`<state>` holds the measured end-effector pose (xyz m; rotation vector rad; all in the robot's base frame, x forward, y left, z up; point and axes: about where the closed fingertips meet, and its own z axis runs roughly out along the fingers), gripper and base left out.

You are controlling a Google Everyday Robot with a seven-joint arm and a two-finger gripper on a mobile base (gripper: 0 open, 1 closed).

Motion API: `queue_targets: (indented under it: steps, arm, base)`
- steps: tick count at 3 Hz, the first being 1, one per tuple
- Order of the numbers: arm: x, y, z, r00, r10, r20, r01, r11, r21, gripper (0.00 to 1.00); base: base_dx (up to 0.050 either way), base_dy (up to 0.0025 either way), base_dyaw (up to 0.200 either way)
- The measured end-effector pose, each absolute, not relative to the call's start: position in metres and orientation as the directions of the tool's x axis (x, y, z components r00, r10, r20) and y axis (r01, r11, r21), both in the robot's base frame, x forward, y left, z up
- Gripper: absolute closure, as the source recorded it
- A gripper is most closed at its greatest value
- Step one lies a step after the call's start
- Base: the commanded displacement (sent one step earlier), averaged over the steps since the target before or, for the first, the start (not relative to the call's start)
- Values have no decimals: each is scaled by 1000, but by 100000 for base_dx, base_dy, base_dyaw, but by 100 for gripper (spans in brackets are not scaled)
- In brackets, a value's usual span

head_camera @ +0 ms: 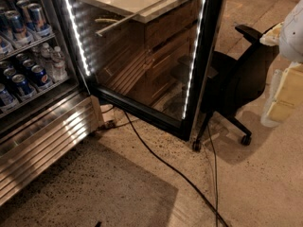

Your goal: Close right fridge door

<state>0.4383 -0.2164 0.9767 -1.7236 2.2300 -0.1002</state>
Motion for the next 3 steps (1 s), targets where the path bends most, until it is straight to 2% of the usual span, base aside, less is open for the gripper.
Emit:
queue_targets:
  steps: [2, 3]
  arm:
    - [438, -216, 977, -221, -953, -207, -931, 270, -248, 0]
    - [438, -216, 977, -221, -953, -208, -930, 270, -248, 0]
  base:
    - [4955, -3, 77]
    - [0, 1, -19805]
